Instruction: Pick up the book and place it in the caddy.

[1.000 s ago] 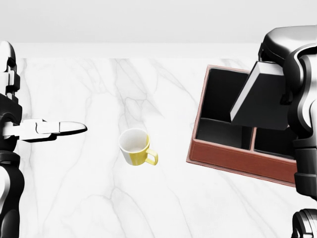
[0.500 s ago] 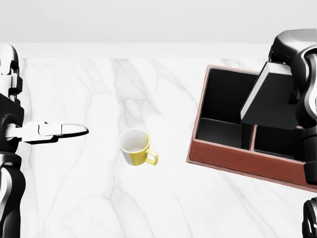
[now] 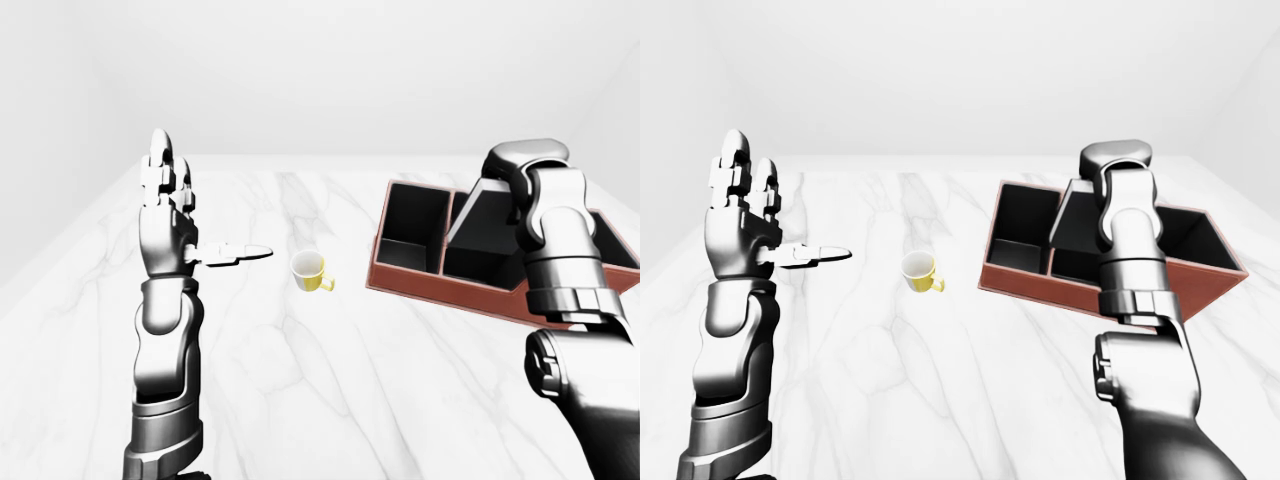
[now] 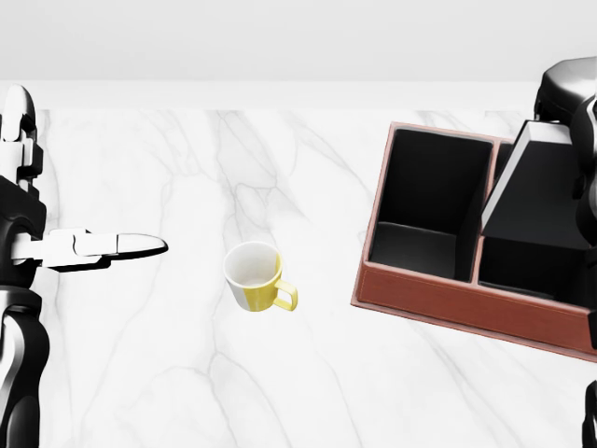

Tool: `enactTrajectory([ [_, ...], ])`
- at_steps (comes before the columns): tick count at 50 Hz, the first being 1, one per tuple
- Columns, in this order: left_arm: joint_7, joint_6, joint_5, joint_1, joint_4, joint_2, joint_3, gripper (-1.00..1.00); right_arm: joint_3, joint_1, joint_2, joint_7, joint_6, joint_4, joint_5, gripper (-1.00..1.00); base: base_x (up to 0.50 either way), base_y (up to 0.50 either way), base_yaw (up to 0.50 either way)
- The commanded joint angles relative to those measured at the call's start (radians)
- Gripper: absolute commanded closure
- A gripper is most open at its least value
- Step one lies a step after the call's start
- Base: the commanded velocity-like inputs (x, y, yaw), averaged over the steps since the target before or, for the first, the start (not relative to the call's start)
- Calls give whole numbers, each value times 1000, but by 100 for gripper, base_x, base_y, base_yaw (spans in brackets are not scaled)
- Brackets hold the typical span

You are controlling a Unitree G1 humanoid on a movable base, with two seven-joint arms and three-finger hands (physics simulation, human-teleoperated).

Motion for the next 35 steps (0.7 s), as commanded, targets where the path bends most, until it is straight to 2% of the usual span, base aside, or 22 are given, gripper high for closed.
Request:
enactTrajectory([
  [1,3,0,0,-1,1,-1,-1,-100,-9,6,-11,-19,0,-7,-39,100,0,0,0],
  [19,1,0,4,1,4,-1,-1,-100,2,-10,-2,-79,0,58,-48,100,0,0,0],
  [35,4,0,2,-1,7,0,1,-100,21,-34,2,-174,0,168,-40,100,0,0,0],
])
